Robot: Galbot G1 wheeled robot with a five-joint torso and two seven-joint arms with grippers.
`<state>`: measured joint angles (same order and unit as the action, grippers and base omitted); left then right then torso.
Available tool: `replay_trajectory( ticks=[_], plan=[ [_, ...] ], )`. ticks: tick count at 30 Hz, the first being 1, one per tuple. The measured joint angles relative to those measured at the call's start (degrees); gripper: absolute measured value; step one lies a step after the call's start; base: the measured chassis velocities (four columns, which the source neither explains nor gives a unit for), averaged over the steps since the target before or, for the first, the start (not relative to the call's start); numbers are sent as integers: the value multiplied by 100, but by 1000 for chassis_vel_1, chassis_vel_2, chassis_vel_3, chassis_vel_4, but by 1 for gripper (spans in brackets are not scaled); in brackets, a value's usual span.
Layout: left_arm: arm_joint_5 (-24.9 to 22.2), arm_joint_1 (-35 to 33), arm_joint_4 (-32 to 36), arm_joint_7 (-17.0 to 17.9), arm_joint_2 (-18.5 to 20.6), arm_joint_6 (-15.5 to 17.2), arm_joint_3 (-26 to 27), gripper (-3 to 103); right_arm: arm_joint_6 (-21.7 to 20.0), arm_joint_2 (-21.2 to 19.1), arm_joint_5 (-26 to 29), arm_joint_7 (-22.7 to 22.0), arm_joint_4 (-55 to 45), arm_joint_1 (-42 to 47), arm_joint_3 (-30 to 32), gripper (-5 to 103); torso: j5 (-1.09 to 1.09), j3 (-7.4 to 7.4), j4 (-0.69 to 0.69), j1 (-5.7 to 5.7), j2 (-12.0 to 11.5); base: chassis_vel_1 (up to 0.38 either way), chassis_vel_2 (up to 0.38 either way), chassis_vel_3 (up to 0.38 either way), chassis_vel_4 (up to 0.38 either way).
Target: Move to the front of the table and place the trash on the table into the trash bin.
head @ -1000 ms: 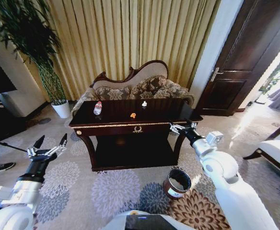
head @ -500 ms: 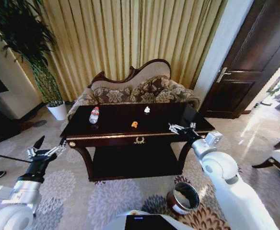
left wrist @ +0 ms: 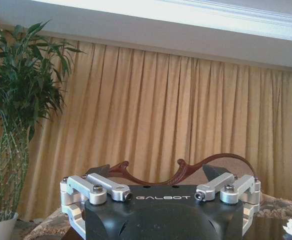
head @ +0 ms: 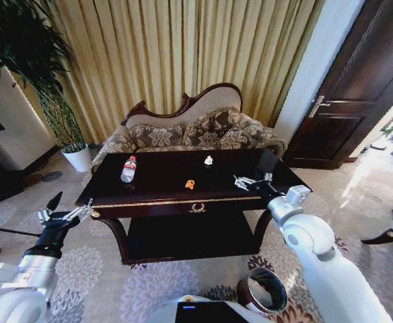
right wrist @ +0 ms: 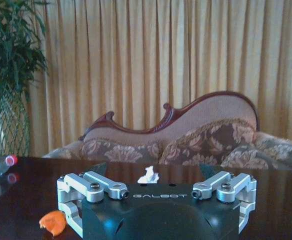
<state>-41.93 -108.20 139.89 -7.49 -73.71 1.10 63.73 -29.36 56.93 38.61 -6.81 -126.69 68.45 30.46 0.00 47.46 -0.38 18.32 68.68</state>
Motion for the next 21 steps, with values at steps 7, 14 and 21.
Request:
replay_trajectory(
  ticks=[7,14,21],
  plan=[
    [183,-160,45,-81,-318,-120,51,100,16,-209,52,0,913,-956,-591,100,1,4,1,7,-5,0,0,0,0],
    [354,-234,148,-126,-706,-185,149,100,-111,-293,481,0,1765,-2267,-1478,100,-1,3,1,5,-4,0,0,0,0],
    [535,-252,297,-120,-1125,-178,119,100,-160,28,628,1,2834,-3846,-2812,100,-2,3,2,6,-5,0,0,0,0]
  ],
)
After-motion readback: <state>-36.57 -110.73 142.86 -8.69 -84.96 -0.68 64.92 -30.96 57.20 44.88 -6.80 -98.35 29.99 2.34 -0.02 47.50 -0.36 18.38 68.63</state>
